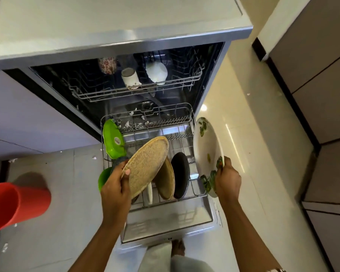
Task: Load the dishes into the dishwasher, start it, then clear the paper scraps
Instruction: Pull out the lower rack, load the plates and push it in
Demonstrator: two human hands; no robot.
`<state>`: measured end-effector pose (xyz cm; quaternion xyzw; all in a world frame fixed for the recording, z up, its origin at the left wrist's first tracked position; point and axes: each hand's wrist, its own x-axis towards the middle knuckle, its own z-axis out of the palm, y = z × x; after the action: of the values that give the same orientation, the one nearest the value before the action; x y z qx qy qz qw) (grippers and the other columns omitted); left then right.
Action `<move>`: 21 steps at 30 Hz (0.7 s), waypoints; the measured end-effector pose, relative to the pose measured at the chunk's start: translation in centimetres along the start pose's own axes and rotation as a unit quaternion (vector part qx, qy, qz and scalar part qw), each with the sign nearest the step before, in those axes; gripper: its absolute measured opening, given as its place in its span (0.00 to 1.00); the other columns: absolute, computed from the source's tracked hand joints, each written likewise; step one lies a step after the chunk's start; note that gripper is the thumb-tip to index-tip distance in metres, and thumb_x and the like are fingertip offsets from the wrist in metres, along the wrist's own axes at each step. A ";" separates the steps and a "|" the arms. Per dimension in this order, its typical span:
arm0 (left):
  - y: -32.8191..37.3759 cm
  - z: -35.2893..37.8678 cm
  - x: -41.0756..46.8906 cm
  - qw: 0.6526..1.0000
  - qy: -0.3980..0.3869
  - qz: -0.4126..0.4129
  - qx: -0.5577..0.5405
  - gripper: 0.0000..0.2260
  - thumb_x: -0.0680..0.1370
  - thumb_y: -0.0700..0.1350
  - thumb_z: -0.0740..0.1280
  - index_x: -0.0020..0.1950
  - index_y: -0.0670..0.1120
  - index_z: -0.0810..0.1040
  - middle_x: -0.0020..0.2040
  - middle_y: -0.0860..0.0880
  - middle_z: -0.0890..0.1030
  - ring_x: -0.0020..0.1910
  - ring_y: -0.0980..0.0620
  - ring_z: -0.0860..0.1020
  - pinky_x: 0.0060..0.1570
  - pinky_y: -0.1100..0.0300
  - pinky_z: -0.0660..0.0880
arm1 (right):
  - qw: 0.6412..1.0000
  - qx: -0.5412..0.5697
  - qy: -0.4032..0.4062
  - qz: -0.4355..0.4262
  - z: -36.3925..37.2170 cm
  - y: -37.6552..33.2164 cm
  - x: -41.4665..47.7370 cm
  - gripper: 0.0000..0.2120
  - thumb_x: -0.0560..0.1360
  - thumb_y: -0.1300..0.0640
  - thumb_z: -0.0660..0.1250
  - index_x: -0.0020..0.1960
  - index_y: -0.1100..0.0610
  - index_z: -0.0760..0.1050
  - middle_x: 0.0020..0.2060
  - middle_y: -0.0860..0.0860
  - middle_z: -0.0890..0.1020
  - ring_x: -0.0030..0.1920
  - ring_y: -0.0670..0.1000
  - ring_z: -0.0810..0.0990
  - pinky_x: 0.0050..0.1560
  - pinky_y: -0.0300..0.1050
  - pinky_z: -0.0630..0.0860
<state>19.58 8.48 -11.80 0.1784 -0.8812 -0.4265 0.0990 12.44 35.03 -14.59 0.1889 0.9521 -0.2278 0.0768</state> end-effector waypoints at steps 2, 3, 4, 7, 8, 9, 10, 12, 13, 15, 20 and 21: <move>0.0 1.4 1.5 1.000 0.014 0.000 -0.013 0.24 0.80 0.59 0.53 0.65 0.44 0.74 0.53 0.45 0.80 0.51 0.48 0.78 0.42 0.50 0.80 | 1.000 -0.005 -0.014 0.009 1.3 0.2 1.7 0.13 0.80 0.57 0.55 0.63 0.58 0.67 0.49 0.60 0.81 0.44 0.62 0.81 0.45 0.54 0.80; 0.0 2.1 2.2 1.000 0.022 -0.004 -0.016 0.24 0.80 0.58 0.53 0.65 0.44 0.74 0.53 0.46 0.80 0.51 0.48 0.78 0.42 0.48 0.79 | 1.000 -0.005 -0.022 0.015 1.9 0.3 2.5 0.13 0.81 0.56 0.55 0.63 0.58 0.67 0.49 0.60 0.81 0.44 0.62 0.81 0.46 0.54 0.80; 0.0 2.9 2.7 0.999 0.030 -0.011 -0.019 0.23 0.80 0.58 0.54 0.65 0.44 0.74 0.53 0.46 0.80 0.51 0.48 0.78 0.43 0.47 0.79 | 0.999 -0.003 -0.028 0.018 2.4 0.4 3.2 0.13 0.81 0.56 0.55 0.64 0.58 0.67 0.49 0.60 0.81 0.45 0.62 0.81 0.46 0.54 0.80; -0.2 4.8 3.6 0.998 0.053 -0.030 -0.034 0.20 0.80 0.54 0.55 0.65 0.45 0.74 0.52 0.45 0.80 0.50 0.48 0.78 0.43 0.46 0.79 | 0.999 0.007 -0.038 0.011 4.0 0.7 5.2 0.12 0.81 0.56 0.55 0.63 0.57 0.67 0.48 0.59 0.81 0.44 0.61 0.81 0.45 0.55 0.81; -0.3 5.5 3.9 0.997 0.060 -0.038 -0.040 0.19 0.80 0.53 0.56 0.65 0.45 0.73 0.53 0.45 0.80 0.51 0.48 0.78 0.44 0.46 0.79 | 0.999 0.009 -0.041 0.006 4.5 0.7 5.9 0.12 0.80 0.56 0.55 0.62 0.58 0.67 0.48 0.59 0.81 0.43 0.61 0.81 0.45 0.56 0.81; -0.4 6.2 4.0 0.996 0.068 -0.046 -0.045 0.18 0.81 0.53 0.56 0.66 0.46 0.73 0.53 0.45 0.80 0.51 0.48 0.78 0.45 0.47 0.79 | 0.999 0.009 -0.046 0.004 5.1 0.8 6.7 0.11 0.80 0.57 0.55 0.61 0.58 0.68 0.48 0.59 0.82 0.43 0.62 0.81 0.45 0.56 0.81; -0.5 6.8 4.1 0.994 0.077 -0.055 -0.051 0.18 0.81 0.53 0.56 0.66 0.46 0.73 0.54 0.45 0.80 0.53 0.48 0.78 0.46 0.48 0.79 | 0.999 0.012 -0.049 0.002 5.5 0.9 7.5 0.11 0.80 0.58 0.56 0.61 0.59 0.68 0.48 0.60 0.82 0.43 0.62 0.81 0.45 0.56 0.80; -1.0 7.8 4.3 0.991 0.100 -0.073 -0.058 0.17 0.81 0.52 0.57 0.66 0.47 0.72 0.57 0.45 0.79 0.55 0.48 0.77 0.50 0.49 0.78 | 0.998 0.019 -0.058 -0.001 6.2 0.8 8.9 0.09 0.80 0.59 0.55 0.59 0.59 0.68 0.46 0.59 0.81 0.41 0.61 0.80 0.42 0.52 0.79; -1.2 8.2 4.4 0.989 0.112 -0.081 -0.059 0.17 0.81 0.52 0.57 0.66 0.48 0.72 0.57 0.45 0.79 0.55 0.48 0.77 0.51 0.48 0.77 | 0.998 0.021 -0.063 -0.006 6.4 0.8 9.6 0.09 0.80 0.60 0.55 0.58 0.59 0.68 0.46 0.58 0.81 0.39 0.60 0.78 0.40 0.50 0.77; -1.7 9.1 4.5 0.985 0.134 -0.095 -0.059 0.16 0.81 0.53 0.57 0.66 0.48 0.73 0.57 0.45 0.79 0.56 0.46 0.77 0.52 0.45 0.77 | 0.997 0.024 -0.067 -0.021 7.0 0.5 10.9 0.08 0.80 0.60 0.55 0.58 0.59 0.68 0.46 0.58 0.81 0.39 0.59 0.77 0.39 0.49 0.76; -2.2 10.1 4.4 0.976 0.163 -0.126 -0.072 0.16 0.82 0.49 0.59 0.66 0.44 0.73 0.58 0.42 0.79 0.57 0.43 0.76 0.52 0.51 0.75 | 0.995 0.014 -0.089 -0.041 7.6 -0.6 12.8 0.09 0.81 0.58 0.54 0.58 0.60 0.68 0.47 0.58 0.81 0.43 0.60 0.79 0.42 0.51 0.77; -2.2 10.1 4.4 0.976 0.164 -0.126 -0.075 0.16 0.82 0.49 0.59 0.66 0.44 0.73 0.58 0.42 0.79 0.57 0.43 0.76 0.52 0.51 0.74 | 0.995 0.013 -0.086 -0.051 7.7 -0.8 12.9 0.09 0.81 0.58 0.54 0.57 0.60 0.68 0.47 0.59 0.81 0.42 0.61 0.79 0.42 0.52 0.78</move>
<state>12.80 12.69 -19.65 0.3473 -0.7890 -0.4655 0.2004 0.77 35.00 -24.09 0.1210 0.9474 -0.2589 0.1444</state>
